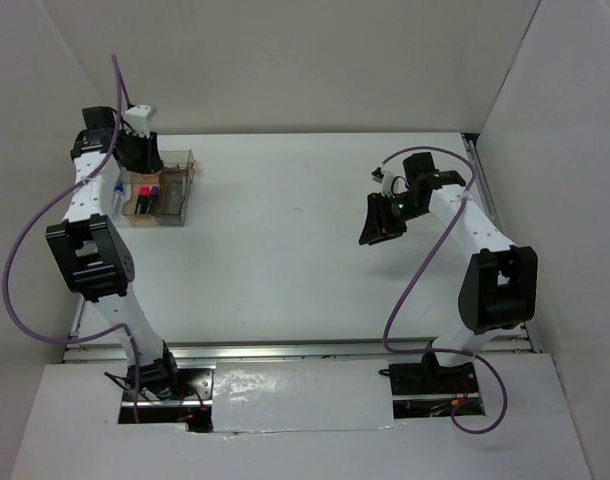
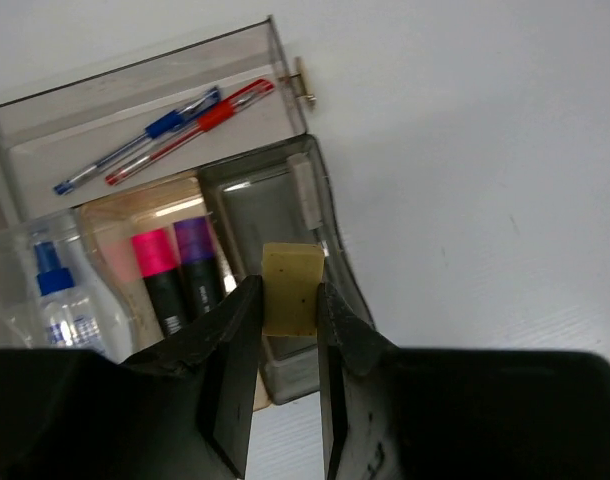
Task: Sort the stationery into containers
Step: Place the stationery in the storage box, then reset both arms
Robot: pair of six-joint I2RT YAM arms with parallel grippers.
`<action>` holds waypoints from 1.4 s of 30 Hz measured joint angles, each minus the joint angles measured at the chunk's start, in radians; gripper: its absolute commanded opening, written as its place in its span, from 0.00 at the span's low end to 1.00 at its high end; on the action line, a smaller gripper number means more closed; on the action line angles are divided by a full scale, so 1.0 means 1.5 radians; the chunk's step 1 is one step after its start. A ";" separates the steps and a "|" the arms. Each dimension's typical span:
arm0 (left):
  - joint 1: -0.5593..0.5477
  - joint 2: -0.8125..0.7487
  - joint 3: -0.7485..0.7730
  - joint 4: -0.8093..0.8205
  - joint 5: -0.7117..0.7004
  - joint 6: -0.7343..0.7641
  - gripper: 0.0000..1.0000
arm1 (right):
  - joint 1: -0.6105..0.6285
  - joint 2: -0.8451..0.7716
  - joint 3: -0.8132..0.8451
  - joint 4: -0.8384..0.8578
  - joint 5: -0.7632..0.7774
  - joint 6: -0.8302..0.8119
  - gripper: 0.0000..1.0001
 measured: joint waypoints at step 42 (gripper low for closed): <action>-0.087 -0.075 -0.109 0.003 -0.083 -0.006 0.99 | -0.038 -0.084 -0.018 0.019 0.152 0.022 1.00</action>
